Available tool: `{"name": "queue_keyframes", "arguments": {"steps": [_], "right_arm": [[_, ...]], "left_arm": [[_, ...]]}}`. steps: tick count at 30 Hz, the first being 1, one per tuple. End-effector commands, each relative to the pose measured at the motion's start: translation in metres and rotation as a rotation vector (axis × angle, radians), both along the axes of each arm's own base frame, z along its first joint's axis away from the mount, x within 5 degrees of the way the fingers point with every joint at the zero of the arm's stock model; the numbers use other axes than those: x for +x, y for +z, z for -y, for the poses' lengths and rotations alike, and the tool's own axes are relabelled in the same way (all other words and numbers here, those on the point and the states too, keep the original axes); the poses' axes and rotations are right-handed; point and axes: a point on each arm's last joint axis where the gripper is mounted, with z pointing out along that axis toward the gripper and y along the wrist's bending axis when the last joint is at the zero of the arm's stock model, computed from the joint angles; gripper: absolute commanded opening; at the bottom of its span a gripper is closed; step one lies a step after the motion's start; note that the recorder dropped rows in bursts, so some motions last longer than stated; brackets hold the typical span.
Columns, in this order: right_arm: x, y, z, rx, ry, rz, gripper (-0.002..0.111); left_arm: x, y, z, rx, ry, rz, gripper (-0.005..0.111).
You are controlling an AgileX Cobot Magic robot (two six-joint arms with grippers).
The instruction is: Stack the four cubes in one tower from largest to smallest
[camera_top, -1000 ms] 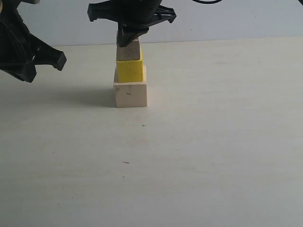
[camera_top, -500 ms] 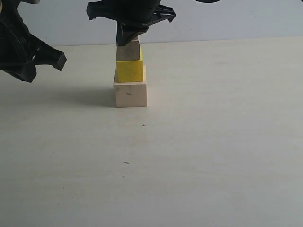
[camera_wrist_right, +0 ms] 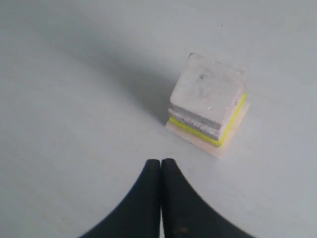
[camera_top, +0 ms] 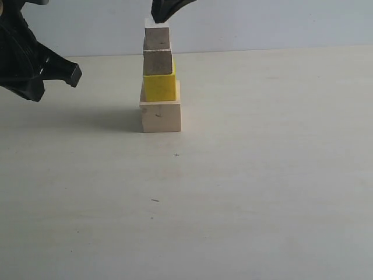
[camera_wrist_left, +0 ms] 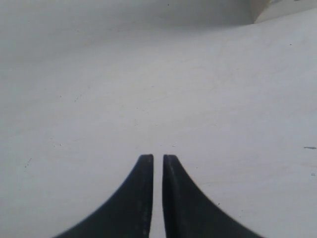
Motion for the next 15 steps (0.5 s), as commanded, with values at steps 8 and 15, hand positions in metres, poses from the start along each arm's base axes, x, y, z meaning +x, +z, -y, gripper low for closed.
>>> {"name": "queue_keyframes", "arguments": {"steps": [8, 15], "right_arm": [[-0.016, 0.057, 0.015, 0.085, 0.007, 0.240, 0.000], [-0.022, 0.072, 0.017, 0.127, 0.039, 0.313, 0.000]], "left_arm": [[-0.001, 0.002, -0.001, -0.012, 0.001, 0.015, 0.010], [-0.004, -0.013, -0.002, 0.004, -0.010, -0.004, 0.010]]}}
